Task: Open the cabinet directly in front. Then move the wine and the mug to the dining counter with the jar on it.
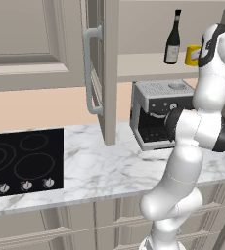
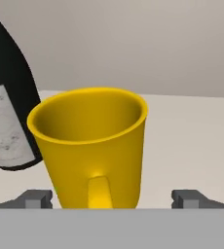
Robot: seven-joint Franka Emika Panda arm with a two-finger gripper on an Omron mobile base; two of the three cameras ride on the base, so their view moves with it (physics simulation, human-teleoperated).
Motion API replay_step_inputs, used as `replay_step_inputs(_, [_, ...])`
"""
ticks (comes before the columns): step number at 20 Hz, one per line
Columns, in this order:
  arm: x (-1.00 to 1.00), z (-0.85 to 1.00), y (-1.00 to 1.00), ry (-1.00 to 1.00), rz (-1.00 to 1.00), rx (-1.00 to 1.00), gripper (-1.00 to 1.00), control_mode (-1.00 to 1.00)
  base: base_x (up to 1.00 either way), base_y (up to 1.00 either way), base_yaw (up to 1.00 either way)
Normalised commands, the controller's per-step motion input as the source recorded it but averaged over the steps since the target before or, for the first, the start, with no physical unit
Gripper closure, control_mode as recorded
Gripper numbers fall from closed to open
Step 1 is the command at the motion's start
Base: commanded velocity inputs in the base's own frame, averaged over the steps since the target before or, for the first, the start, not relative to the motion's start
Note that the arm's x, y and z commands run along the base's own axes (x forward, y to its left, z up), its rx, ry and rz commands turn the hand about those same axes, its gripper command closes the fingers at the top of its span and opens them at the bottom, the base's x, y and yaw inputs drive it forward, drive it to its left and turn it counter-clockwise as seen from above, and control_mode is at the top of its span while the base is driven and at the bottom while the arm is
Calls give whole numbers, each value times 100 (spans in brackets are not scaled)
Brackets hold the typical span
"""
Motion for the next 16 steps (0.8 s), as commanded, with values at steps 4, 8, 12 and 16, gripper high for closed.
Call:
replay_step_inputs(4, [12, -1, 0, 0, 1, 0, 100, -100, 0, 0, 0])
replay_step_inputs(8, [1, 0, 0, 0, 0, 0, 100, -100, 0, 0, 0])
replay_step_inputs(12, [0, 0, 0, 0, 0, 0, 100, -100, 0, 0, 0])
replay_step_inputs(16, [-1, -7, 0, -2, 0, 0, 100, -100, 0, 0, 0])
